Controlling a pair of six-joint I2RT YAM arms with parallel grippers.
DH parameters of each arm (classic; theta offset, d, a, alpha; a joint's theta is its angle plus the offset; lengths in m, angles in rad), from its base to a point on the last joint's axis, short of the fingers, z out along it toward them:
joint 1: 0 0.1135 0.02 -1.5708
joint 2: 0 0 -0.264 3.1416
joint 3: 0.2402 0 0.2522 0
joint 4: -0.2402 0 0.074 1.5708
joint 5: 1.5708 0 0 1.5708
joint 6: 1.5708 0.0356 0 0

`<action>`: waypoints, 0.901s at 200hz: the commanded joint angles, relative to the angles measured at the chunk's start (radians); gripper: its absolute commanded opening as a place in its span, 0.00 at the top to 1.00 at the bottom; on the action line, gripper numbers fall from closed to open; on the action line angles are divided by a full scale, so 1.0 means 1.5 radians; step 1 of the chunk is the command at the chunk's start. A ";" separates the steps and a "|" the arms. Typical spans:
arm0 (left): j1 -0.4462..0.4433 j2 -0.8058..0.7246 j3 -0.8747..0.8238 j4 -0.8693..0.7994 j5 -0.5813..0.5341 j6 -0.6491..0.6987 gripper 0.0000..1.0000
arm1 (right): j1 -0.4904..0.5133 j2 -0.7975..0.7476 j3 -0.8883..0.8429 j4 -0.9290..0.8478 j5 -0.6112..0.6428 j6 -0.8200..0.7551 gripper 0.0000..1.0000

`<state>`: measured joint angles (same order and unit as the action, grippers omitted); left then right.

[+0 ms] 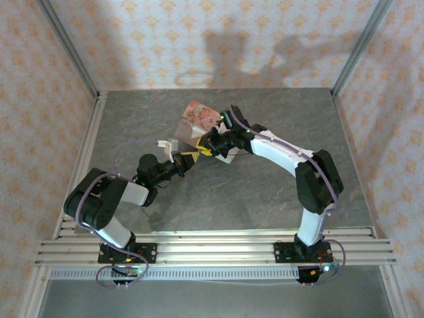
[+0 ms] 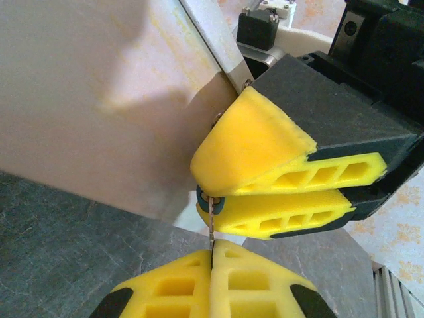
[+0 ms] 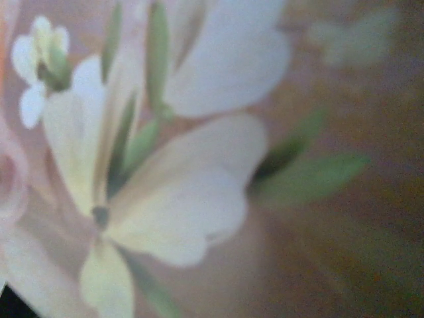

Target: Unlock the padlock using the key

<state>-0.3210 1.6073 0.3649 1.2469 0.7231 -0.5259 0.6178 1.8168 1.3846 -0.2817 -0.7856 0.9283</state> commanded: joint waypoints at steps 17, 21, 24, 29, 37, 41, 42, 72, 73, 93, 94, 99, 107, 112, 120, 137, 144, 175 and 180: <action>-0.008 -0.007 0.018 0.040 -0.019 0.002 1.00 | 0.012 -0.012 0.001 -0.048 -0.065 0.000 1.00; -0.008 -0.007 0.018 0.039 -0.019 0.003 1.00 | 0.012 -0.011 0.003 -0.063 -0.062 -0.008 1.00; -0.008 -0.005 0.018 0.038 -0.018 0.004 1.00 | 0.012 -0.010 0.007 -0.071 -0.061 -0.015 1.00; -0.007 -0.005 0.019 0.038 -0.017 0.005 1.00 | 0.012 -0.009 0.010 -0.083 -0.059 -0.025 1.00; -0.006 -0.002 0.019 0.038 -0.015 0.004 1.00 | 0.012 -0.009 0.012 -0.090 -0.059 -0.031 1.00; -0.005 -0.002 0.019 0.038 -0.015 0.005 1.00 | 0.012 -0.009 0.010 -0.091 -0.060 -0.033 1.00; -0.005 -0.001 0.019 0.038 -0.014 0.005 1.00 | 0.012 -0.009 0.010 -0.091 -0.060 -0.034 1.00; -0.002 -0.002 0.016 0.037 -0.008 0.012 1.00 | 0.012 -0.006 0.009 -0.092 -0.061 -0.036 1.00; -0.002 -0.002 0.016 0.037 -0.007 0.012 1.00 | 0.012 -0.005 0.010 -0.092 -0.061 -0.036 1.00; 0.005 -0.006 0.016 0.034 0.008 0.009 1.00 | 0.012 -0.005 0.014 -0.098 -0.061 -0.041 1.00; 0.005 -0.006 0.016 0.034 0.008 0.009 1.00 | 0.012 -0.005 0.014 -0.098 -0.062 -0.042 1.00; 0.008 -0.007 0.016 0.033 0.012 0.007 1.00 | 0.012 -0.005 0.016 -0.103 -0.062 -0.046 1.00; 0.012 -0.009 0.017 0.033 0.020 0.004 1.00 | 0.012 -0.004 0.020 -0.113 -0.062 -0.055 1.00; 0.015 -0.009 0.018 0.032 0.026 0.003 1.00 | 0.011 -0.003 0.022 -0.118 -0.062 -0.060 1.00; 0.019 -0.011 0.021 0.028 0.036 0.001 1.00 | 0.012 -0.002 0.025 -0.126 -0.062 -0.069 1.00; 0.026 -0.014 0.026 0.018 0.052 0.000 1.00 | 0.011 0.001 0.029 -0.139 -0.064 -0.080 1.00; 0.029 -0.015 0.028 0.013 0.058 0.001 1.00 | 0.012 0.001 0.030 -0.143 -0.065 -0.084 1.00; 0.035 -0.013 0.035 0.001 0.076 0.001 1.00 | 0.012 0.003 0.029 -0.146 -0.068 -0.087 1.00; 0.035 -0.009 0.038 0.002 0.079 -0.001 1.00 | 0.012 0.003 0.029 -0.143 -0.068 -0.086 1.00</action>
<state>-0.2852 1.6073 0.3775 1.2160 0.8219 -0.5255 0.6163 1.8164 1.4094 -0.4168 -0.8043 0.7956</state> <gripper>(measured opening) 0.048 0.197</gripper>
